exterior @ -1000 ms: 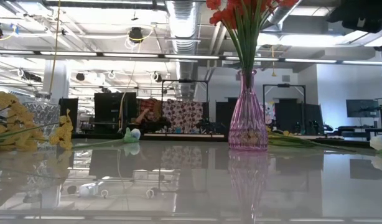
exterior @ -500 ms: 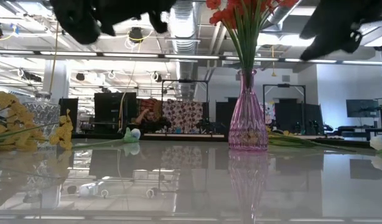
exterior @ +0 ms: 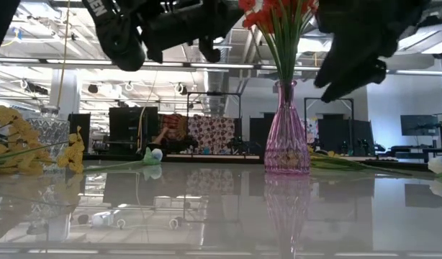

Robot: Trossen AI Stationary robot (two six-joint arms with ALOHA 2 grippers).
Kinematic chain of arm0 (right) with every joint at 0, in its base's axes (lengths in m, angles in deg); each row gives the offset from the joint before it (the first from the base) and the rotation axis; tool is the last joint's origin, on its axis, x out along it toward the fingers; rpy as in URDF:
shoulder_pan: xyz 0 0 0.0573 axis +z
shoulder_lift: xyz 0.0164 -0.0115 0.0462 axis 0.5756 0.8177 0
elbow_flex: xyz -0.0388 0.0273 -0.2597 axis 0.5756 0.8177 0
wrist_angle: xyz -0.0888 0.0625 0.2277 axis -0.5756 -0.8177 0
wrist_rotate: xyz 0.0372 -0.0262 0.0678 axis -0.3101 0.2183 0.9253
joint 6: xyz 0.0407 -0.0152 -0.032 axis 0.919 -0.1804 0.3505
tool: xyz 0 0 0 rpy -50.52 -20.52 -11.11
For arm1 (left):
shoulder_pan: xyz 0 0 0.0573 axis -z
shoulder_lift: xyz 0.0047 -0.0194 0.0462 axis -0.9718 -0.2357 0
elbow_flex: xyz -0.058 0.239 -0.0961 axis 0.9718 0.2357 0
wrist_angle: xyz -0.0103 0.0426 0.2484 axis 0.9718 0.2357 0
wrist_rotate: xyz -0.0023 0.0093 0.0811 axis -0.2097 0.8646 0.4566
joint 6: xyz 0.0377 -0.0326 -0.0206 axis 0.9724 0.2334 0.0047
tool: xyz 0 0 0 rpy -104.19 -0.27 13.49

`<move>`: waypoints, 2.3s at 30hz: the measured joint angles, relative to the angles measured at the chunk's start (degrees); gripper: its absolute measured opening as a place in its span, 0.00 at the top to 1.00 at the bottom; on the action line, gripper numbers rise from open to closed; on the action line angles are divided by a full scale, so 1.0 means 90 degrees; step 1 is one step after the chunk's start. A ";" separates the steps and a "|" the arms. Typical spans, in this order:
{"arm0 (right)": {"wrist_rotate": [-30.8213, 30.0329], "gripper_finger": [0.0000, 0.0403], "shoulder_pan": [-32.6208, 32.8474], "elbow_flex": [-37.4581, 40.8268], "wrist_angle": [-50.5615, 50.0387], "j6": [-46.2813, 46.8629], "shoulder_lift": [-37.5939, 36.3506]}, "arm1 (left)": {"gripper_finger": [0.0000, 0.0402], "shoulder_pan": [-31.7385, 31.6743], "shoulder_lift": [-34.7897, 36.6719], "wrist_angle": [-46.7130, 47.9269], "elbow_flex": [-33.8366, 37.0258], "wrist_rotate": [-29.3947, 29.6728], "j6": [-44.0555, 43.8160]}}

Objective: Sort flowers into vase by color
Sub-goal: Put the orange flower into the violet vase

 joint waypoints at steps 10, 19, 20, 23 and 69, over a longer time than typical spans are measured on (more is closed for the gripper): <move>-0.0133 0.31 -0.0479 0.0002 0.0195 -0.0541 0.0000 | 1.00 0.0021 -0.0019 0.0591 -0.0237 -0.0099 0.0194; -0.0263 0.31 -0.0806 0.0002 0.0527 -0.0849 0.0000 | 1.00 0.0095 -0.0022 0.0717 -0.0235 0.0246 0.0320; -0.0263 0.31 -0.0845 0.0002 0.0545 -0.0856 0.0000 | 1.00 0.0095 -0.0022 0.0734 -0.0235 0.0270 0.0294; -0.0264 0.31 -0.0934 0.0002 0.0630 -0.0964 0.0000 | 1.00 0.0130 -0.0022 0.0843 -0.0235 0.0348 0.0261; -0.0293 0.31 -0.1046 0.0005 0.0786 -0.1160 -0.0002 | 1.00 0.0286 -0.0847 0.1072 -0.0701 -0.0199 0.1421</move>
